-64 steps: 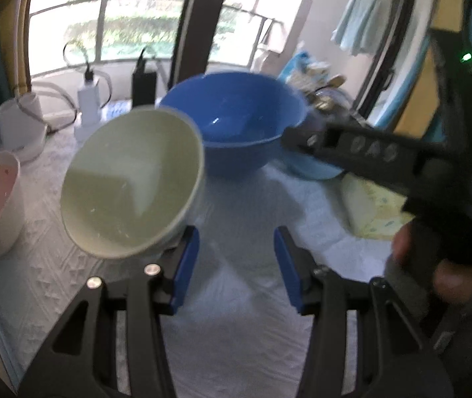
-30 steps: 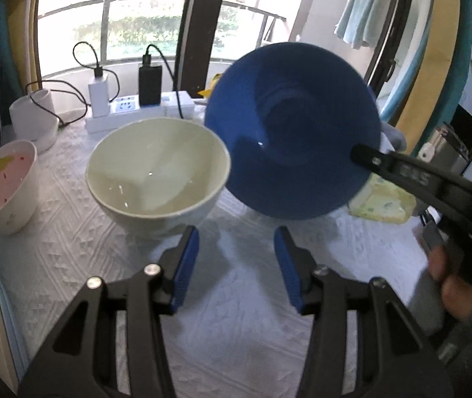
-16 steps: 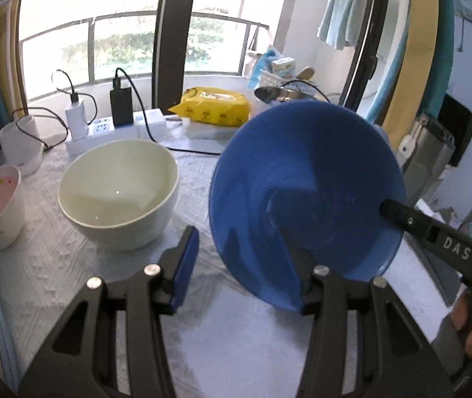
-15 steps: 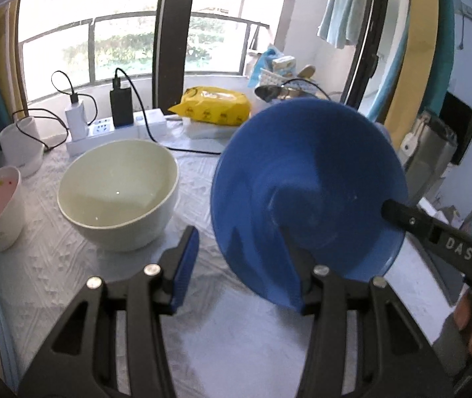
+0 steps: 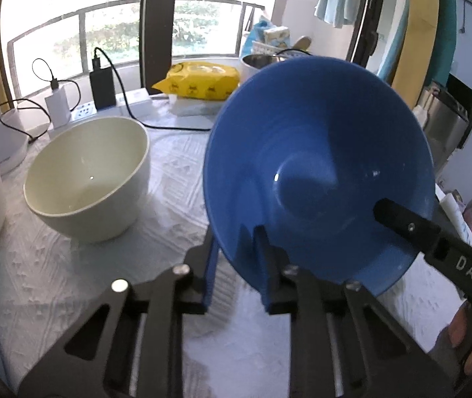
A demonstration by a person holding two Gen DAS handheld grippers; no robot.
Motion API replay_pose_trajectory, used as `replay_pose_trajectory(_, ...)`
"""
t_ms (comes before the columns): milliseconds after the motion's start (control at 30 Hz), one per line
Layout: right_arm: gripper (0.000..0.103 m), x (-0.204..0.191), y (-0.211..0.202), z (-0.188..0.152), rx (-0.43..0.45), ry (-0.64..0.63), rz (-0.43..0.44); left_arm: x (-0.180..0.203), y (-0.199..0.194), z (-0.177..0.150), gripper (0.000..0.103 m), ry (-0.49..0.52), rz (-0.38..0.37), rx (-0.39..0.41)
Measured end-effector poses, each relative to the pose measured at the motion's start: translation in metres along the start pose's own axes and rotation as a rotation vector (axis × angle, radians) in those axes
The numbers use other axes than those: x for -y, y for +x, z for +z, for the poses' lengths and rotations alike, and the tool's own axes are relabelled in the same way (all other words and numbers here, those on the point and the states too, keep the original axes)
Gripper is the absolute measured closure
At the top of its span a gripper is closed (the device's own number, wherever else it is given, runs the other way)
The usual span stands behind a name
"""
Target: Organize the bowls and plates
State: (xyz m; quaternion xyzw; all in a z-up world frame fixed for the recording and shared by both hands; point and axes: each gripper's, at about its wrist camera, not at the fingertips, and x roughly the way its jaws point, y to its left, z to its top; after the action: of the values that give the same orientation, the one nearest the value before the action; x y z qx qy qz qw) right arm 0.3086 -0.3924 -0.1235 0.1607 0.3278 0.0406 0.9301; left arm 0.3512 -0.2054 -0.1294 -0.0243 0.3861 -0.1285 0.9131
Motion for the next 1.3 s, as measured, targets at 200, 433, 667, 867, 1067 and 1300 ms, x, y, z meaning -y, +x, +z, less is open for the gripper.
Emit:
replay_pose_trajectory(200, 0.085, -0.005, -0.008, 0.002, 0.010, -0.011, 0.002, -0.002, -0.018, -0.002, 0.084, 0.003, -0.006, 0.028)
replay_pose_trajectory(433, 0.084, -0.018, -0.022, -0.001, -0.022, -0.003, 0.033, -0.015, -0.045, -0.011, 0.084, -0.021, -0.015, 0.028)
replay_pose_trajectory(667, 0.084, -0.042, -0.036, -0.017, -0.034, -0.030, 0.051, -0.035, -0.081, -0.028, 0.084, -0.044, -0.005, 0.052)
replay_pose_trajectory(867, 0.083, -0.068, -0.042, -0.034, -0.065, -0.054, 0.069, -0.055, -0.109, -0.046, 0.084, -0.065, 0.002, 0.068)
replay_pose_trajectory(1067, 0.083, -0.094, -0.042, -0.049, -0.107, -0.085, 0.088, -0.081, -0.131, -0.062, 0.084, -0.101, 0.012, 0.082)
replay_pose_trajectory(1300, 0.081, -0.122, -0.043, -0.064, -0.147, -0.124, 0.108, -0.104, -0.150, -0.078, 0.084, -0.143, 0.022, 0.093)
